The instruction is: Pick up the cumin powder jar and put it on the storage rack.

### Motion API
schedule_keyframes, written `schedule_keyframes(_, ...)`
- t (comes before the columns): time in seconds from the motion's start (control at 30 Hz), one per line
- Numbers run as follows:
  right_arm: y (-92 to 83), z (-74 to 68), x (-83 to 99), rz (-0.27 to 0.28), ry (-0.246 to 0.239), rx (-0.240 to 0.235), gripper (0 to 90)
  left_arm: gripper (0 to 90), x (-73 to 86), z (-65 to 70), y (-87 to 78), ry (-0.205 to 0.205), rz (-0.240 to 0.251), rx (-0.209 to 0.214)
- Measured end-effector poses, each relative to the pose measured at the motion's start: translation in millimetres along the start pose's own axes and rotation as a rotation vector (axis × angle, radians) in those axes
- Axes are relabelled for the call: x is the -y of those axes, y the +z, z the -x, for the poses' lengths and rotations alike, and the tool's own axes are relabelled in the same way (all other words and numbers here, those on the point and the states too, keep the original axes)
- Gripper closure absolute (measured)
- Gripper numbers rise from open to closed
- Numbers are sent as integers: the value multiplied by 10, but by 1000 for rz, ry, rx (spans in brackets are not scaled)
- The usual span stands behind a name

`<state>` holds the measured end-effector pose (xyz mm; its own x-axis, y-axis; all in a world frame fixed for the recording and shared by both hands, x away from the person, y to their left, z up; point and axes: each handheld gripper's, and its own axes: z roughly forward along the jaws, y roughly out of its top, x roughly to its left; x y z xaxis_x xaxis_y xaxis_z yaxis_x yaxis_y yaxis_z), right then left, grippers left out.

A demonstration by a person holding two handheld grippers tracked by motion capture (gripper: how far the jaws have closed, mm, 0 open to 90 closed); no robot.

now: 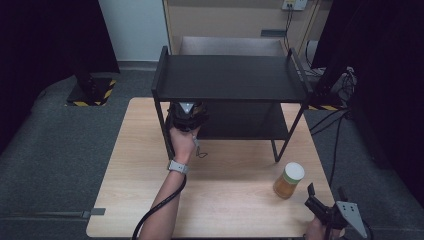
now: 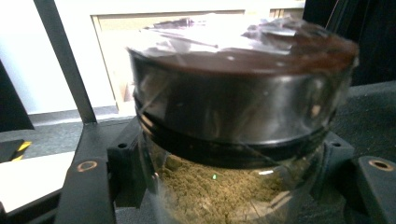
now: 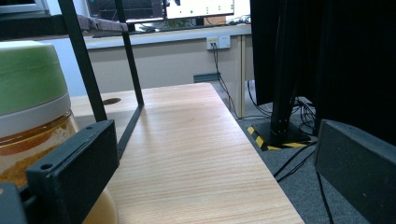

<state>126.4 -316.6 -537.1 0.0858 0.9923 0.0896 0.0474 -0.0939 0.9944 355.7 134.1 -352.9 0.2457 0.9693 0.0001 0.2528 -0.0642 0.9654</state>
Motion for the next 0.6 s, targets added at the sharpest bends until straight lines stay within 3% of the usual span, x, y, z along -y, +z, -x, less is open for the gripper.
schedule_keyframes(0.13,-1,-4,3,2,-4,1,7,188,10,11,-5,-24,-1,19)
schedule_keyframes(0.23,-1,-8,2,1,-6,2,7,139,21,27,-42,-22,-5,24)
schedule_keyframes(0.33,0,-9,1,0,-7,2,7,90,36,34,-109,12,-14,23)
schedule_keyframes(0.43,0,-10,1,0,-9,2,7,41,105,82,-172,2,3,17)
schedule_keyframes(0.6,-1,-11,1,0,-9,1,7,0,158,54,-265,-9,8,50)
